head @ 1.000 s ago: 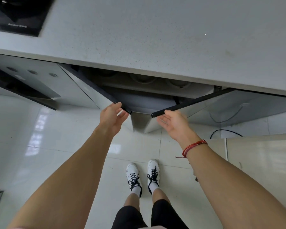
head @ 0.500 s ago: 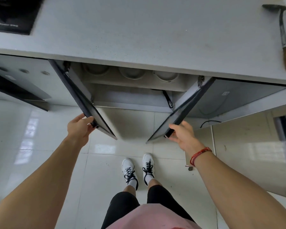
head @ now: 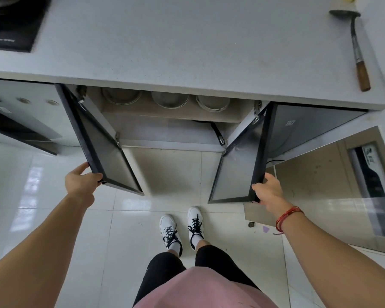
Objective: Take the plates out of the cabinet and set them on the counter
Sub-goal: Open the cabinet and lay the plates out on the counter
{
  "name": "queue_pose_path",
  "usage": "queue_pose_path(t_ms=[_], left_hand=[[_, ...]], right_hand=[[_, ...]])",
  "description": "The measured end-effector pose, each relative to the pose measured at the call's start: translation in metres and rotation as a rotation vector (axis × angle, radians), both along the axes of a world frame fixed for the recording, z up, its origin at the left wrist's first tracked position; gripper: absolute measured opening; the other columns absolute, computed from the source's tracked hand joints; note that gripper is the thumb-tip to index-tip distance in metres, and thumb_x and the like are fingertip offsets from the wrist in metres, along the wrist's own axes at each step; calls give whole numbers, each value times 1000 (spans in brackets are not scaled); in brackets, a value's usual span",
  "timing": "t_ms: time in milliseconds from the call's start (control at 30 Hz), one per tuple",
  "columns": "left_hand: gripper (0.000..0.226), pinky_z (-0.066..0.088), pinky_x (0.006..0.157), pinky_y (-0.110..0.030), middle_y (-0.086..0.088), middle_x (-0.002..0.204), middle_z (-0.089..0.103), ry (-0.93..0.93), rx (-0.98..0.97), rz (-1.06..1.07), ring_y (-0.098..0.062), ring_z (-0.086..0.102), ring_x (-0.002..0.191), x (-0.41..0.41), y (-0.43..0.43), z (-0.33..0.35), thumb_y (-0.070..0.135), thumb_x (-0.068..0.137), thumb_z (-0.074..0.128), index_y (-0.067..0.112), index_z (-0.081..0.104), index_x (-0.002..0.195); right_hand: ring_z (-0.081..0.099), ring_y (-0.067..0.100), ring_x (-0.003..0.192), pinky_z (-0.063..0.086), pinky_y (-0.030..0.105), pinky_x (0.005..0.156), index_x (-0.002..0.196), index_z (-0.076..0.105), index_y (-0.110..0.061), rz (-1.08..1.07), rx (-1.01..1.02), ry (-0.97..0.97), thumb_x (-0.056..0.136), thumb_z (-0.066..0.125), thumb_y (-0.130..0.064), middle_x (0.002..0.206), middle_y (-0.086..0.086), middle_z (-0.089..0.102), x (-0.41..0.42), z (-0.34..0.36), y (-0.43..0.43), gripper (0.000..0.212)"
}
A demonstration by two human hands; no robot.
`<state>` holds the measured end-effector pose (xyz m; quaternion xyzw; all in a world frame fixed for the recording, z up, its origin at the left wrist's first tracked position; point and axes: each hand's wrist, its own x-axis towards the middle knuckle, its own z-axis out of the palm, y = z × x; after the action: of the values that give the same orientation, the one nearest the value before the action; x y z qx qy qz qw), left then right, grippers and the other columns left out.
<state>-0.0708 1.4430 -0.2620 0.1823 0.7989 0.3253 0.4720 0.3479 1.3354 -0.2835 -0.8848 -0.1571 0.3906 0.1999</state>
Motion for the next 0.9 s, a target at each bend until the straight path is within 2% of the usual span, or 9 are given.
queue_pose_path(t_ms=[200, 267, 333, 433, 600, 700, 767, 833, 900], left_hand=[[56, 51, 92, -32, -10, 104, 61, 21, 1, -3, -32, 63, 90, -4, 0, -3, -15, 86, 58, 10, 56, 136], [55, 51, 89, -32, -9, 102, 61, 40, 2, -15, -32, 62, 89, -6, -1, -4, -14, 86, 59, 10, 56, 136], [55, 51, 85, -32, -7, 100, 62, 68, -3, -32, -32, 62, 88, -10, -2, -4, -13, 86, 60, 10, 56, 136], [57, 49, 83, -31, -12, 107, 67, 106, -9, -62, -31, 62, 89, -18, -3, -6, -10, 86, 63, 12, 54, 138], [58, 50, 92, -33, -14, 122, 67, 193, -14, -113, -28, 63, 95, -31, -9, -7, -8, 85, 65, 11, 54, 138], [55, 51, 91, -33, -13, 122, 68, 263, -26, -119, -30, 64, 98, -39, -11, -7, -8, 84, 63, 10, 56, 136], [47, 53, 74, -31, -13, 113, 70, 357, -40, -165, -31, 61, 90, -46, -12, -7, -9, 84, 57, 8, 63, 128], [37, 45, 54, -28, -17, 89, 67, 483, -59, -260, -33, 52, 77, -53, -14, -8, -11, 82, 47, 4, 69, 107], [31, 46, 53, -33, -16, 76, 58, 576, -88, -327, -37, 49, 74, -58, -16, -7, -13, 80, 41, -1, 66, 94]], right_hand=[[60, 35, 116, 55, 42, 93, 138, 52, -11, 34, -22, -50, 95, 57, 1, 128, 11, 62, 1, 0, -1, 45], [60, 36, 115, 56, 41, 88, 138, 51, -13, 41, -37, -56, 95, 56, 1, 128, 11, 62, 0, 1, 0, 46], [62, 36, 105, 59, 44, 84, 130, 56, -12, 43, -58, -81, 93, 56, 1, 121, 13, 65, 0, 0, 2, 39], [56, 32, 89, 53, 37, 75, 121, 57, -6, 84, -96, -169, 94, 54, 1, 111, 16, 65, -2, 1, 5, 28], [50, 32, 89, 51, 39, 75, 127, 52, -1, 138, -167, -231, 95, 54, -1, 122, 22, 62, -4, 1, 8, 32], [59, 40, 100, 51, 40, 74, 128, 51, -1, 161, -188, -262, 95, 55, -1, 123, 23, 62, -5, 4, 10, 33], [60, 43, 111, 53, 42, 80, 128, 50, 0, 172, -195, -283, 95, 55, 0, 124, 24, 61, -5, 6, 11, 33], [59, 44, 113, 52, 44, 84, 129, 49, 0, 169, -199, -295, 96, 54, 0, 125, 24, 61, -6, 7, 12, 33], [60, 44, 111, 51, 43, 80, 129, 48, 0, 171, -201, -301, 96, 54, -1, 125, 24, 61, -6, 8, 13, 34]])
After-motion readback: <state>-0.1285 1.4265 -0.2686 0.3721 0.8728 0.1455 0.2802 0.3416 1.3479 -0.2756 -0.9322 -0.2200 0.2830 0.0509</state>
